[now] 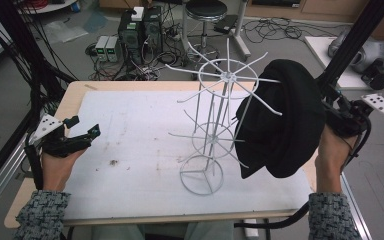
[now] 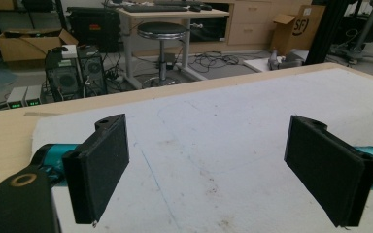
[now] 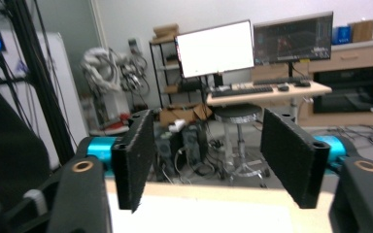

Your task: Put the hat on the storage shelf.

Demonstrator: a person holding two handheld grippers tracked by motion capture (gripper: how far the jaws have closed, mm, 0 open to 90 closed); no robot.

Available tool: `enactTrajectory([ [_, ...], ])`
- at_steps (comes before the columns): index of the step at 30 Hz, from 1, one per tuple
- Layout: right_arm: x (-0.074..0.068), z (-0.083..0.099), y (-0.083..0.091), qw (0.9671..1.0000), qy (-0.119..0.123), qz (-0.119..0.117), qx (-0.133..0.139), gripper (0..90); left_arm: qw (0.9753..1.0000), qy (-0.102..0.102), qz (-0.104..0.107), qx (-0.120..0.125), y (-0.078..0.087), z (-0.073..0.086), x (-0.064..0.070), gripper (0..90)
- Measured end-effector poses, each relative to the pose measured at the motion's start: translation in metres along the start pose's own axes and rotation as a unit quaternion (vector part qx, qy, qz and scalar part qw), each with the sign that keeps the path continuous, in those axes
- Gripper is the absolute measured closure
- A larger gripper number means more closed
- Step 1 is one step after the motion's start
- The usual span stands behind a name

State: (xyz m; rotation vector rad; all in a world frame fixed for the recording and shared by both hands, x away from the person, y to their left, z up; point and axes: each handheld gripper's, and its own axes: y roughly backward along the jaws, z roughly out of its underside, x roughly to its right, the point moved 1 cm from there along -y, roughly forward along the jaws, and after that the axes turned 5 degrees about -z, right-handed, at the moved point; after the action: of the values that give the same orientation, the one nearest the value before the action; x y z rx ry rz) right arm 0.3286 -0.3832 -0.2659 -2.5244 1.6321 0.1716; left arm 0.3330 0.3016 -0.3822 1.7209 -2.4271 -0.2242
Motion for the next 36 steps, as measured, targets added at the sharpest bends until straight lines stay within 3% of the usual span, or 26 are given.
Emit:
enactTrajectory([
  [11, -0.004, 0.057, -0.01, 0.9967, 0.029, 0.027, -0.07, 24.1, 1.0, -0.003, -0.001, -0.002, 0.001, 0.001, 0.0, 16.5],
  [19, 0.001, 0.088, -0.006, 0.9951, 0.0, 0.031, -0.093, 17.9, 1.0, -0.003, -0.002, 0.0, -0.001, 0.002, 0.0, 16.5],
  [27, -0.005, 0.106, -0.005, 0.9922, 0.013, 0.03, -0.12, 12.1, 1.0, -0.002, -0.003, -0.003, -0.001, 0.004, 0.0, 16.5],
  [28, -0.008, 0.11, -0.006, 0.9907, 0.014, 0.028, -0.132, 12.1, 1.0, -0.004, -0.004, -0.005, -0.001, 0.004, 0.0, 16.5],
  [36, -0.01, 0.121, -0.007, 0.9891, 0.02, 0.024, -0.144, 12.1, 1.0, -0.006, -0.006, -0.005, 0.0, 0.005, 0.0, 16.4],
])
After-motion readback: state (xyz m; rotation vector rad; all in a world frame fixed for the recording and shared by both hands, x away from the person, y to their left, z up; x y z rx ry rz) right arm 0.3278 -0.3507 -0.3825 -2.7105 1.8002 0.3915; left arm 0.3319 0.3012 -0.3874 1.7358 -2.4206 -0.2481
